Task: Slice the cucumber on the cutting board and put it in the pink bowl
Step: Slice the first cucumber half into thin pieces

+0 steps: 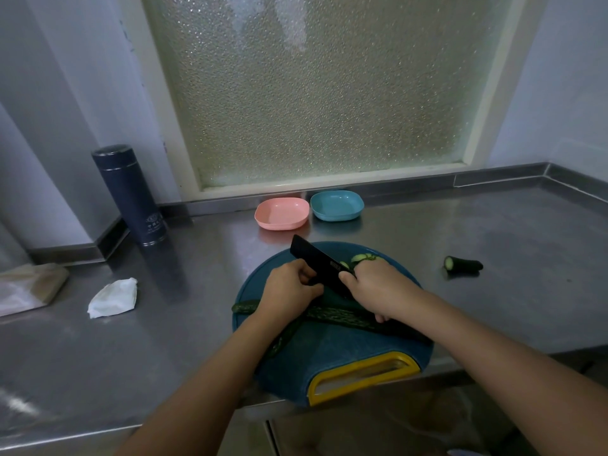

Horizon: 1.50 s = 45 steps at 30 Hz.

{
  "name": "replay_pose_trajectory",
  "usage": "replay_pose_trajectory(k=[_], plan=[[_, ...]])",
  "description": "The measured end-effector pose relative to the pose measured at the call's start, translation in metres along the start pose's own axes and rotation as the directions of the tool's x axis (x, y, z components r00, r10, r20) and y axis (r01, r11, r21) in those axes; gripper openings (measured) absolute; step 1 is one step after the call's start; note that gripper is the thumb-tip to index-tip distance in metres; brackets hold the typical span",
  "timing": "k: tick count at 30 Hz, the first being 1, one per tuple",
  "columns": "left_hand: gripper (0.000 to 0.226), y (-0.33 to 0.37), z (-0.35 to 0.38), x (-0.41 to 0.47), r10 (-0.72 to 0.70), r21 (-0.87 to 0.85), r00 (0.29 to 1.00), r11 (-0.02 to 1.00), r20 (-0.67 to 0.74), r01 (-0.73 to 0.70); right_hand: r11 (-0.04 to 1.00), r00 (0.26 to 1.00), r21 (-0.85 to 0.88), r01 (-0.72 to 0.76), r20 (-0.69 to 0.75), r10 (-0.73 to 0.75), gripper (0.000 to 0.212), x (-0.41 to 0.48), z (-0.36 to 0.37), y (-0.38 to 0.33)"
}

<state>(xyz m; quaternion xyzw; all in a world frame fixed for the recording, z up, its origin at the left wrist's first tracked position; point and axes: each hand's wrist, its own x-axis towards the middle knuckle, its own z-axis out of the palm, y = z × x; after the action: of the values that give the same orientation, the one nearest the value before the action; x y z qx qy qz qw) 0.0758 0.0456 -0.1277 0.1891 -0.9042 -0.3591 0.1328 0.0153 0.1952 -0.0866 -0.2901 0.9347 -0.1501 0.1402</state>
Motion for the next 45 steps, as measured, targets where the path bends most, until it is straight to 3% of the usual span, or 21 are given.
replay_pose_trajectory(k=[12,21,39,45], plan=[[0.016,-0.002,-0.003,0.001,0.017,0.025,1.000,1.000,0.022,-0.018,1.000,1.000,-0.026,0.004,-0.017,-0.005,0.044,0.007,0.009,-0.011],[0.016,-0.002,-0.003,0.000,0.033,0.032,0.999,0.999,0.034,-0.034,0.997,0.997,0.023,-0.070,-0.006,0.070,0.046,-0.001,0.009,0.001],[0.016,-0.005,-0.004,0.003,0.012,-0.012,0.998,1.000,0.058,-0.011,0.999,0.999,0.022,-0.023,0.028,0.022,0.053,0.005,0.001,0.000],[0.016,-0.008,-0.002,0.004,0.011,-0.024,0.998,1.000,0.055,-0.010,1.000,1.000,-0.020,-0.014,0.020,0.015,0.046,0.008,0.007,-0.011]])
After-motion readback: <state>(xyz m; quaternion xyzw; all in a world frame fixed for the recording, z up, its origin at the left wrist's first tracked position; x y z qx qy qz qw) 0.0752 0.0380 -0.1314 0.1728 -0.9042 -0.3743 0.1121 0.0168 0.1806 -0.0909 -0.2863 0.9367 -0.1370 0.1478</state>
